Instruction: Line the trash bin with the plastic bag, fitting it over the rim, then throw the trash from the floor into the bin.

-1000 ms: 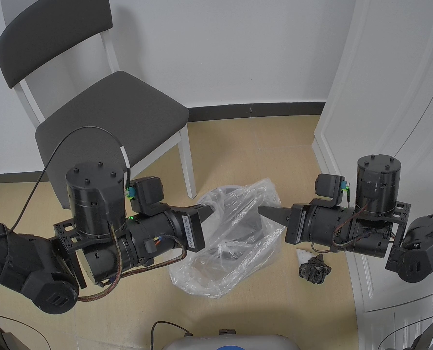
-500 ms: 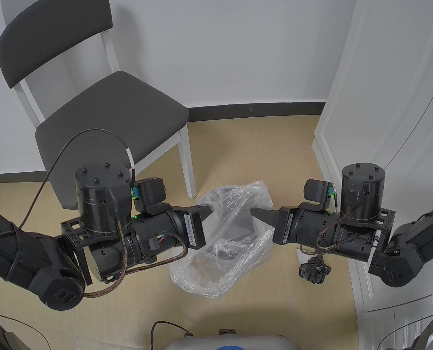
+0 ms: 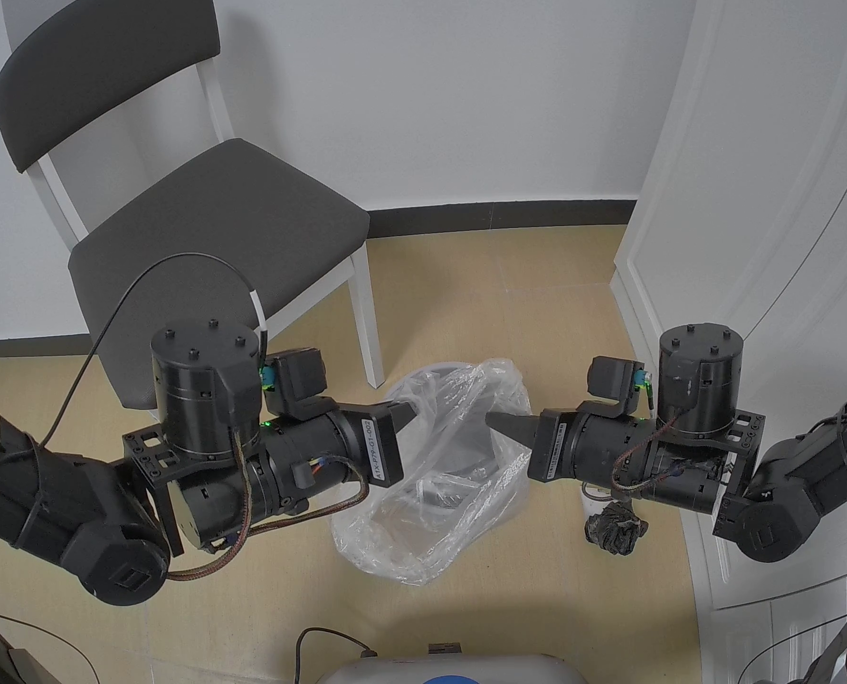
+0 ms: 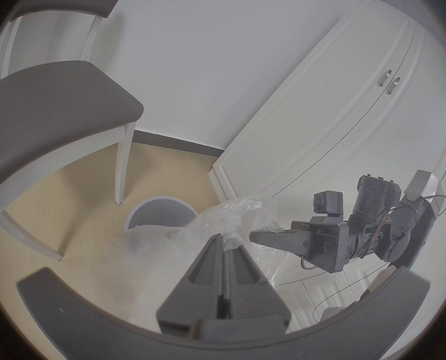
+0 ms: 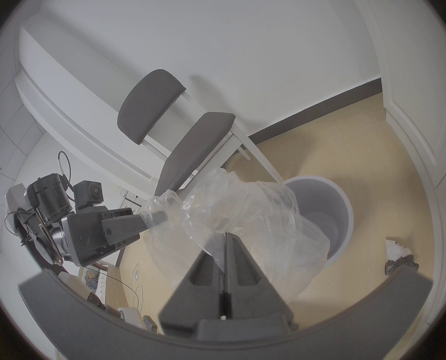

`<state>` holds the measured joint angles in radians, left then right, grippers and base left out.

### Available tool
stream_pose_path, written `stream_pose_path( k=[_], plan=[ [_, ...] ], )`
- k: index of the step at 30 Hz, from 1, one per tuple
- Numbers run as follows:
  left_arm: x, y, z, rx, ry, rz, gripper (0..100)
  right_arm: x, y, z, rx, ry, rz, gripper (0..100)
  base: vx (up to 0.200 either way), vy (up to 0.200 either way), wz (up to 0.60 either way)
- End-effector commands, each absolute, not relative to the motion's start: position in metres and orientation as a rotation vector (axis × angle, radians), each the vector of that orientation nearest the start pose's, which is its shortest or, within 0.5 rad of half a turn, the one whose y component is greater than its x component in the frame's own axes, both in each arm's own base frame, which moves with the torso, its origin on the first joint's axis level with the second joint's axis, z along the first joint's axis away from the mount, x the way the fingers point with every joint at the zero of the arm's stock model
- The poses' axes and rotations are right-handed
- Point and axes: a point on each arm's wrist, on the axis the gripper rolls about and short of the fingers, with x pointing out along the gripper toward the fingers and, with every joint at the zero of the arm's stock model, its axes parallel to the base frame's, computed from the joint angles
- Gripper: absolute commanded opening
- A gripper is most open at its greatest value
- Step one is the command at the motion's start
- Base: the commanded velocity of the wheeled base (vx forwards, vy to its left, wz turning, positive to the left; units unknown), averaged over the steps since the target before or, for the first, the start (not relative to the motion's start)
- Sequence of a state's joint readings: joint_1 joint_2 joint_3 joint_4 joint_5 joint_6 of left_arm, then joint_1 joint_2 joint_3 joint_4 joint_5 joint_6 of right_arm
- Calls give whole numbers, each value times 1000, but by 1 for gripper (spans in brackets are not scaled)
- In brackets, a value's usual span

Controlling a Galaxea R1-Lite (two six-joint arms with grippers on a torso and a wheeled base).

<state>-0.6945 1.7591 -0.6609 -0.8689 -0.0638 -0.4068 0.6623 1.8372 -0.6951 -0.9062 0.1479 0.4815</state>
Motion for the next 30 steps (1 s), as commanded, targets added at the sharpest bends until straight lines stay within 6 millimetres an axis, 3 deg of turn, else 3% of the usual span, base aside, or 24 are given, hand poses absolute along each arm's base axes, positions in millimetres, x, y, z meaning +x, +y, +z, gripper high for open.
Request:
stream_pose_path(
  k=[1, 30],
  plan=[
    [234, -196, 148, -312, 379, -692, 0, 252, 201, 135, 395, 431, 729, 0, 0, 0, 0],
    [258, -199, 136, -327, 400, -641, 0, 268, 205, 128, 433, 442, 671, 0, 0, 0, 0]
  ],
)
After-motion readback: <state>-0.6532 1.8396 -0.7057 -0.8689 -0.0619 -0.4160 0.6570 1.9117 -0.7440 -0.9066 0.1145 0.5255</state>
